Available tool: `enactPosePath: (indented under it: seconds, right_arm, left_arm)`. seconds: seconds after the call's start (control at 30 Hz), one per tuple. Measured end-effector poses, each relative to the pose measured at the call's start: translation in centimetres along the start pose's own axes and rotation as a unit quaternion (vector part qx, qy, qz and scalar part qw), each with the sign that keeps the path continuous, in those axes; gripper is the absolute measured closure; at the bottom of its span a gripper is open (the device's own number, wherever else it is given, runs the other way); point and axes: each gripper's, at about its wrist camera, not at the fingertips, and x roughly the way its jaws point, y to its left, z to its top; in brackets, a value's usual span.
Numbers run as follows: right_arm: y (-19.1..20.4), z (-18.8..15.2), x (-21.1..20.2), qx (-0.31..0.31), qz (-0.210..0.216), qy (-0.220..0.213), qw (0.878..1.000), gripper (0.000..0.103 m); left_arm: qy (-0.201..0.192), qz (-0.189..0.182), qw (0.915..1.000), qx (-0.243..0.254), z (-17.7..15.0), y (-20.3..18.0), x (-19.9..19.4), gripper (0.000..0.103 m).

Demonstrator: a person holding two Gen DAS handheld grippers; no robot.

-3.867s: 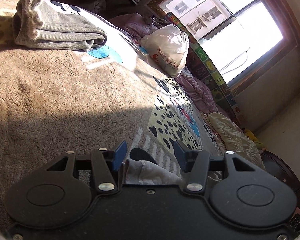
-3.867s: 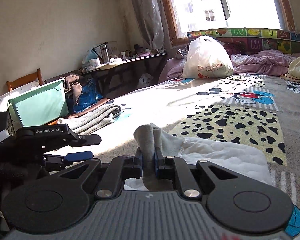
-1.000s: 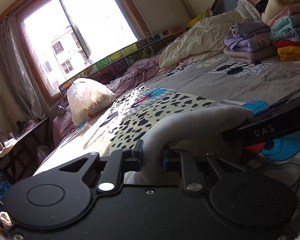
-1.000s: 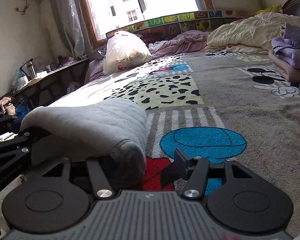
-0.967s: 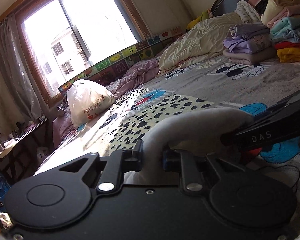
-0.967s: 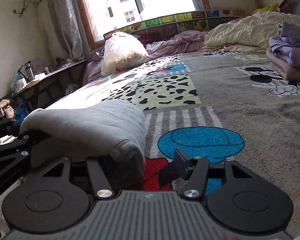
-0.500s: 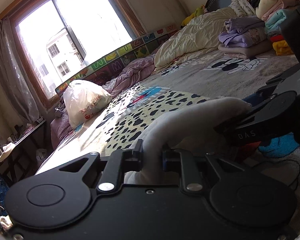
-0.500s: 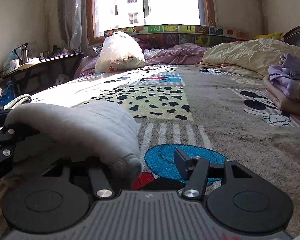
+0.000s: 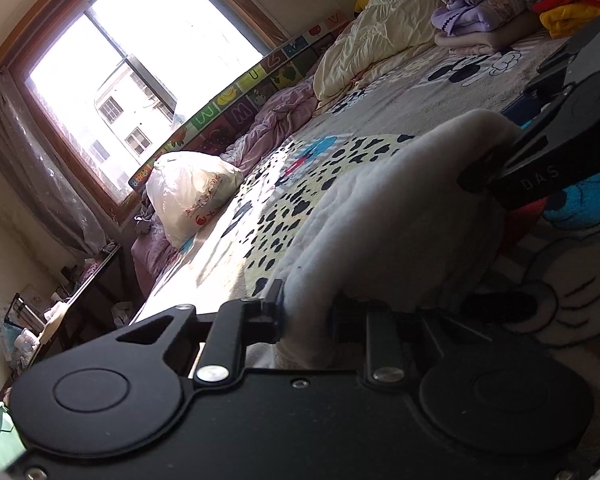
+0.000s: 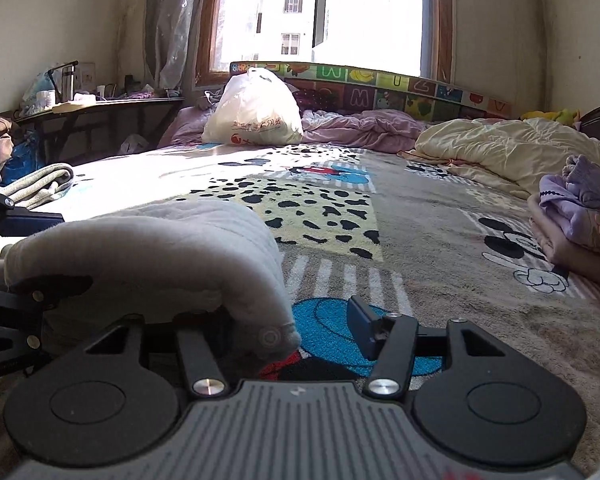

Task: Fold clothes

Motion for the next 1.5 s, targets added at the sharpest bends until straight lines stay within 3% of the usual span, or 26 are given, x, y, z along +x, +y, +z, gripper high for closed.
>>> enactPosePath:
  seconds: [0.03,0.1,0.2,0.23,0.43,0.6,0.7,0.77,0.83,0.93,1.03,1.13,1.2,1.3,1.4,1.5]
  right_arm:
    - [-0.2,0.0,0.2,0.007,0.004,0.003,1.000,0.046]
    - [-0.7,-0.1,0.5,0.021,0.012,0.010,1.000,0.044]
    - [-1.2,-0.4,0.8,0.036,0.016,0.018,0.999,0.040]
    - [-1.6,-0.5,1.0,0.050,0.018,0.023,0.998,0.040]
    - [-4.2,-1.1,2.1,0.135,0.050,0.051,0.988,0.035]
    - [-5.1,-1.1,2.4,0.163,0.068,0.065,0.982,0.033]
    - [-5.0,-0.6,2.2,0.157,0.078,0.075,0.982,0.031]
    - [-4.4,0.1,0.9,0.122,0.087,0.072,0.986,0.031]
    - [-4.5,0.2,-0.9,0.105,0.100,0.069,0.987,0.031]
    - [-5.0,0.1,-3.6,0.091,0.119,0.065,0.987,0.035]
    - [-5.4,1.1,-6.0,0.098,0.142,0.018,0.985,0.040]
    - [-5.0,3.4,-5.7,0.107,0.176,-0.017,0.978,0.048]
    - [-4.1,5.2,-4.2,0.099,0.202,-0.024,0.974,0.048]
    - [-3.2,6.5,-0.7,0.108,0.239,0.000,0.965,0.051]
    - [-2.6,6.2,3.0,0.101,0.241,0.050,0.964,0.052]
    - [-1.8,3.9,5.3,0.027,0.223,0.067,0.972,0.064]
  left_arm:
    - [-0.016,0.032,0.9992,0.017,0.3,0.0,-0.3,0.083]
    - [-0.026,0.038,0.9979,0.045,0.3,-0.3,-0.4,0.084]
    - [0.049,-0.025,0.9933,0.102,-2.3,-2.3,1.8,0.084]
    - [0.064,-0.043,0.9916,0.104,-3.0,-2.5,2.2,0.084]
    - [0.070,-0.073,0.9930,0.062,-2.9,-1.4,2.4,0.086]
    - [0.079,-0.087,0.9925,0.035,-2.4,-1.2,2.8,0.086]
    - [0.077,-0.123,0.9892,0.017,-1.6,-0.1,1.8,0.073]
    - [0.067,-0.163,0.9841,-0.018,-1.2,1.7,0.5,0.053]
    - [0.048,-0.206,0.9749,-0.070,-1.0,4.0,-1.1,0.048]
    - [0.004,-0.224,0.9544,-0.197,-1.5,7.8,-2.2,0.048]
    - [-0.004,-0.181,0.9229,-0.340,-2.6,9.7,-0.4,0.050]
    - [0.024,-0.164,0.9017,-0.399,-2.9,8.9,1.9,0.054]
    - [0.034,-0.174,0.9021,-0.393,-2.7,8.2,2.7,0.054]
    - [0.056,-0.197,0.9109,-0.358,-2.2,6.9,3.1,0.054]
    - [0.126,-0.207,0.9125,-0.329,-2.7,4.7,4.7,0.048]
    - [0.134,-0.201,0.9161,-0.320,-2.6,4.2,5.0,0.045]
